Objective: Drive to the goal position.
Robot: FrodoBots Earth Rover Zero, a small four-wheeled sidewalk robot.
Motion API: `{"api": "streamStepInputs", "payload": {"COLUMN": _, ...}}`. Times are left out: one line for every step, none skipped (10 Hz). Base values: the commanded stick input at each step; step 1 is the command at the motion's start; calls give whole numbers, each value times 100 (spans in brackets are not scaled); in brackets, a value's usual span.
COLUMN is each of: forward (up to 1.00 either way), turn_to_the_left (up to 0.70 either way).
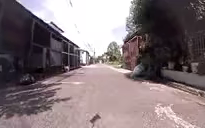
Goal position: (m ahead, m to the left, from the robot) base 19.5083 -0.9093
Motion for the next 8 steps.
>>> {"api": "streamStepInputs", "payload": {"forward": 70, "turn_to_the_left": 0}}
{"api": "streamStepInputs", "payload": {"forward": 70, "turn_to_the_left": 0}}
{"api": "streamStepInputs", "payload": {"forward": 70, "turn_to_the_left": 0}}
{"api": "streamStepInputs", "payload": {"forward": 70, "turn_to_the_left": 0}}
{"api": "streamStepInputs", "payload": {"forward": 70, "turn_to_the_left": 0}}
{"api": "streamStepInputs", "payload": {"forward": 70, "turn_to_the_left": 0}}
{"api": "streamStepInputs", "payload": {"forward": 70, "turn_to_the_left": 0}}
{"api": "streamStepInputs", "payload": {"forward": 70, "turn_to_the_left": 0}}
